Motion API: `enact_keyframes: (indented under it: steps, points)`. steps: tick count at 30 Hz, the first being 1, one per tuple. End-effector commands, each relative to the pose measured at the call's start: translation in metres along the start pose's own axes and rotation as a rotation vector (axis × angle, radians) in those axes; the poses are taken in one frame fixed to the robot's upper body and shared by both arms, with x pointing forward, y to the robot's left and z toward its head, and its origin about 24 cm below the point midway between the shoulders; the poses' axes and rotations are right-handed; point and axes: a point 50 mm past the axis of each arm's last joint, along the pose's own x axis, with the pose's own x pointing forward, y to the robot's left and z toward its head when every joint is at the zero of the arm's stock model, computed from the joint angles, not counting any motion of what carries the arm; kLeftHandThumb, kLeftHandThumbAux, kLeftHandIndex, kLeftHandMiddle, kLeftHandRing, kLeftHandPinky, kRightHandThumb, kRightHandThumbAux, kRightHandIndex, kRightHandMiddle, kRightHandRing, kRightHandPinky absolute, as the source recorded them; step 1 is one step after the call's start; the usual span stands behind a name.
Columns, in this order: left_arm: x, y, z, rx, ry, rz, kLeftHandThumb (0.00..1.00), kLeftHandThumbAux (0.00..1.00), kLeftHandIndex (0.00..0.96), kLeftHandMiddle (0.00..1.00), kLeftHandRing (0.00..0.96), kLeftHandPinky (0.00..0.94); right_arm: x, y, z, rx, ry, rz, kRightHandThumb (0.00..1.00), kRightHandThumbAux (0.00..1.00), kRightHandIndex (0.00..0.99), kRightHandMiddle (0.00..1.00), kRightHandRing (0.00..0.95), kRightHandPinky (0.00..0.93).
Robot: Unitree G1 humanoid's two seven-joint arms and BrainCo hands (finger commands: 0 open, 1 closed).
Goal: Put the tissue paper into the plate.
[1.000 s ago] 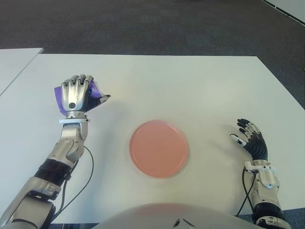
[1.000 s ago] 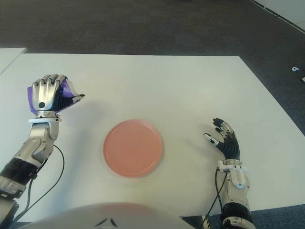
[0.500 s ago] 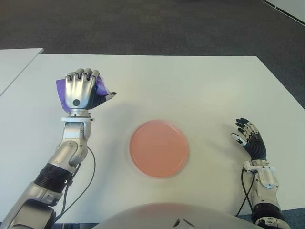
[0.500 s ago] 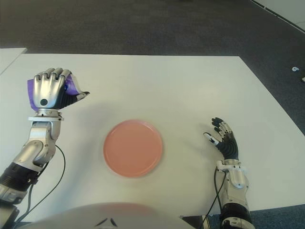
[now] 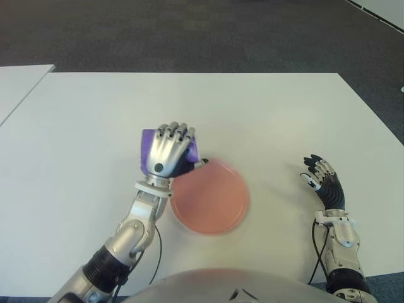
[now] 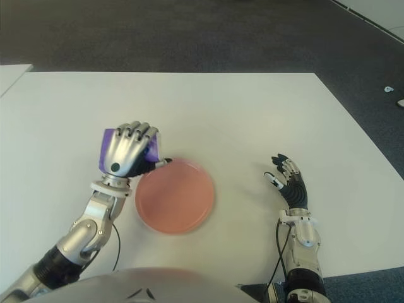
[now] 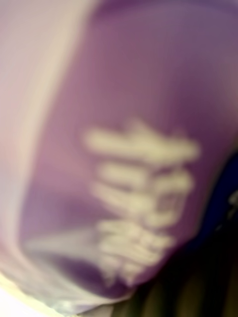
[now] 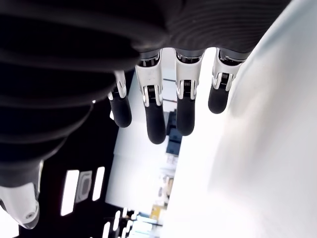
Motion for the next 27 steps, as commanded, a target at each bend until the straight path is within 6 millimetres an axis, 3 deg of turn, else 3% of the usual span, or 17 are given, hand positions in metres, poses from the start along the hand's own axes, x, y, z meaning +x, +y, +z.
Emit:
enact_keyframes:
  steps: [1,8,27]
  points:
    - [0.003,0.006,0.014,-0.009,-0.062,0.001,0.860,0.660,0.412,0.555,0.860,0.865,-0.013,0.015,-0.018,0.029,0.128,0.012,0.195,0.582,0.197,0.303,0.237,0.175]
    - [-0.001,0.006,0.039,-0.079,-0.114,-0.025,0.859,0.661,0.411,0.551,0.861,0.859,-0.018,0.021,-0.020,0.041,0.136,0.024,0.230,0.583,0.184,0.297,0.234,0.174]
    - [-0.012,-0.002,0.051,-0.173,-0.271,-0.136,0.856,0.662,0.408,0.540,0.848,0.854,-0.033,0.028,-0.018,0.132,0.050,0.041,0.158,0.676,0.116,0.220,0.153,0.101]
